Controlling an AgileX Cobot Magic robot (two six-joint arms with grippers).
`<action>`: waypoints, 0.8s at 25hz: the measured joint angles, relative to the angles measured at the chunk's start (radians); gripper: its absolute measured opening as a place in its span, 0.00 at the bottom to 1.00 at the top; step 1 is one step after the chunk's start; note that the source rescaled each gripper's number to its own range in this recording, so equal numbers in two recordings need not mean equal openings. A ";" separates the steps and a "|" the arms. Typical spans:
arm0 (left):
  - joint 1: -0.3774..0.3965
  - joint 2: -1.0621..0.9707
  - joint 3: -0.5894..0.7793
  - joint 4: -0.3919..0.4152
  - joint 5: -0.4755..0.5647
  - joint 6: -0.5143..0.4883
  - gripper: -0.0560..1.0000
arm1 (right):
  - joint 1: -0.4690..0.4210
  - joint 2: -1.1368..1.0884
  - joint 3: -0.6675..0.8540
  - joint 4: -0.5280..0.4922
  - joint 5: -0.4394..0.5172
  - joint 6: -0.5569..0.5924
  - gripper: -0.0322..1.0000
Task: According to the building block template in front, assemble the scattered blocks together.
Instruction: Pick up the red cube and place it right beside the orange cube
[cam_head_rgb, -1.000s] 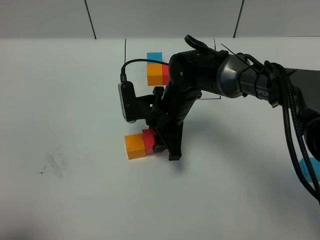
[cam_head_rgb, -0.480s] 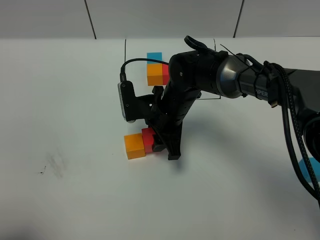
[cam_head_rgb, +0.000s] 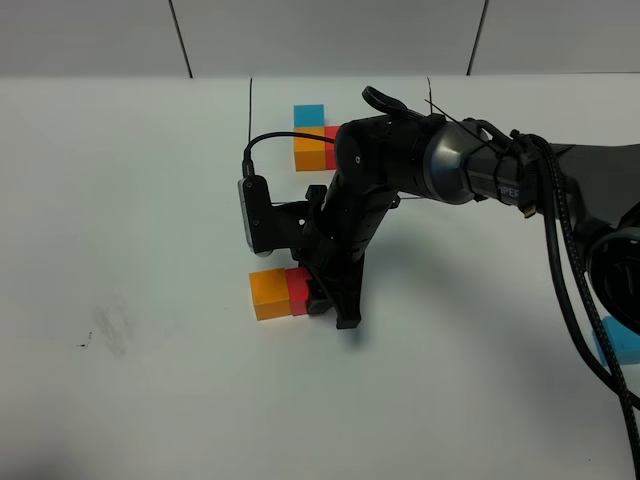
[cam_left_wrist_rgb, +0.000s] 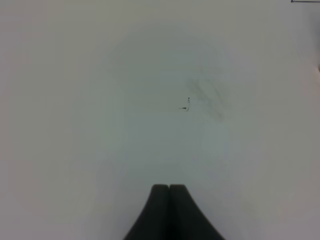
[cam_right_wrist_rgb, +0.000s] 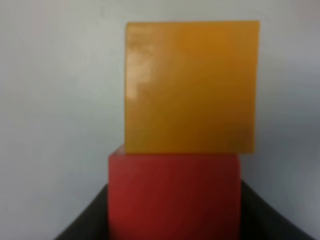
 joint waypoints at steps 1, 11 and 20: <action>0.000 0.000 0.000 0.000 0.000 0.000 0.05 | 0.000 0.000 0.000 0.000 0.000 -0.001 0.48; 0.000 0.000 0.000 0.000 0.000 0.000 0.05 | 0.000 0.011 -0.001 0.001 -0.012 -0.008 0.48; 0.000 0.000 0.000 0.000 0.000 0.000 0.05 | 0.000 0.017 -0.003 0.003 -0.012 -0.008 0.48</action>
